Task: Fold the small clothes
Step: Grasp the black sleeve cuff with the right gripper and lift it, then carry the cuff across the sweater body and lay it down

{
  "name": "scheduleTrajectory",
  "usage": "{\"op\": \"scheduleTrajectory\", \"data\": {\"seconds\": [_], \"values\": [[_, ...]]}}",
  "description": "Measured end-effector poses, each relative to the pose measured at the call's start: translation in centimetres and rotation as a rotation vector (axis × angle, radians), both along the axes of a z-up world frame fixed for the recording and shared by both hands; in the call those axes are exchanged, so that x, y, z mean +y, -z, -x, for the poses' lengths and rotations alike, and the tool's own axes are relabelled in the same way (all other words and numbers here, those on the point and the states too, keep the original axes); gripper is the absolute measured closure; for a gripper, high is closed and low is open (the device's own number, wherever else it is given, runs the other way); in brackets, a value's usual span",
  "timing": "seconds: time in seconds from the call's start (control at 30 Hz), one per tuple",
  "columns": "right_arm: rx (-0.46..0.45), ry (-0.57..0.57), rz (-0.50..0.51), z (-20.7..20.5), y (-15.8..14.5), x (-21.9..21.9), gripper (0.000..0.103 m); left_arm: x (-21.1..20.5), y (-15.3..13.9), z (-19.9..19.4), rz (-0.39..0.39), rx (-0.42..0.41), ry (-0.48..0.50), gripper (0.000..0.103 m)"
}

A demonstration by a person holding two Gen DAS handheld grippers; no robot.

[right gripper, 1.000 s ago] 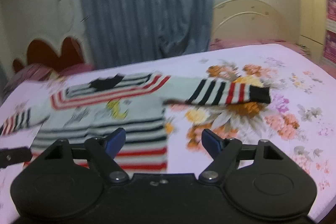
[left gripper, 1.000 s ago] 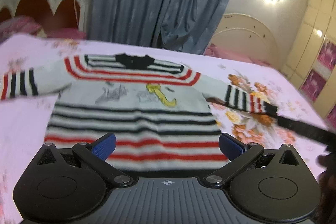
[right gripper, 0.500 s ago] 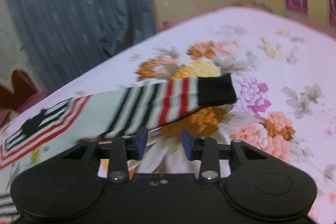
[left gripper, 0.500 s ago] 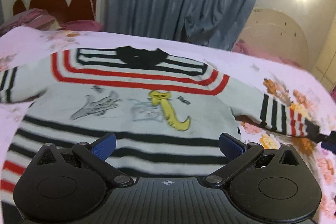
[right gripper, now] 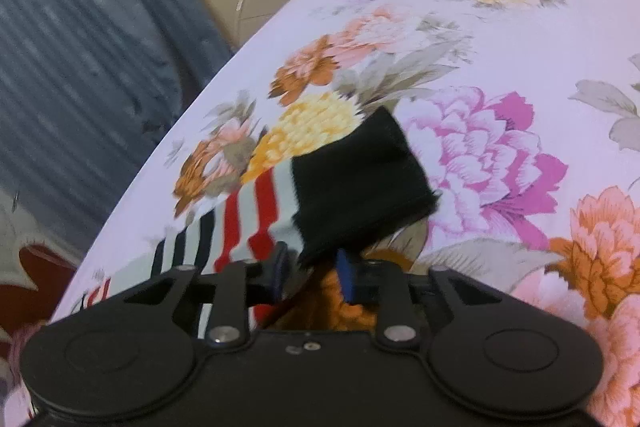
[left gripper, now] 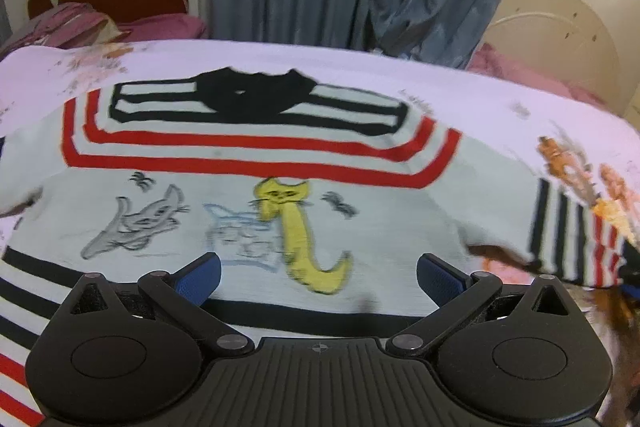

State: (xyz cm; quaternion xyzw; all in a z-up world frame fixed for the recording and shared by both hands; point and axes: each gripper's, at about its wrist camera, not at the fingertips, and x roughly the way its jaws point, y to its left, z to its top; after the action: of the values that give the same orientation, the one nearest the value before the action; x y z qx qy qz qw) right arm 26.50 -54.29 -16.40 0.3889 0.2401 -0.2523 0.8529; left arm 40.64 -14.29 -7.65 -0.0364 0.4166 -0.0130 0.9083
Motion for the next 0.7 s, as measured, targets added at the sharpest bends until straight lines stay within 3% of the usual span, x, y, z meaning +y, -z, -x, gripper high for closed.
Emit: {"op": "scheduleTrajectory", "data": {"seconds": [0.07,0.13,0.23,0.33,0.43,0.7], "values": [[0.018,0.003,0.032,-0.7,-0.3,-0.1,0.094,1.3,0.0,-0.4,0.004,0.009,0.005,0.000],[0.078,-0.045,0.162,-2.1,-1.6,1.2,0.095,3.3,-0.2,-0.5,0.022,0.004,-0.015,0.000],[0.061,-0.181,0.345,-4.5,-4.6,5.5,0.095,6.6,-0.2,-0.8,0.008,-0.013,-0.049,0.000],[0.018,-0.381,0.467,-7.7,-7.2,12.0,0.096,10.5,0.0,-1.3,0.025,-0.021,-0.084,0.000],[-0.008,-0.577,0.509,-11.0,-8.1,19.5,0.096,14.2,0.4,-2.3,0.033,-0.018,-0.074,0.000],[0.035,-0.953,0.627,-16.9,-5.0,39.1,0.096,22.9,2.3,-3.8,0.116,0.003,-0.087,0.001]]}}
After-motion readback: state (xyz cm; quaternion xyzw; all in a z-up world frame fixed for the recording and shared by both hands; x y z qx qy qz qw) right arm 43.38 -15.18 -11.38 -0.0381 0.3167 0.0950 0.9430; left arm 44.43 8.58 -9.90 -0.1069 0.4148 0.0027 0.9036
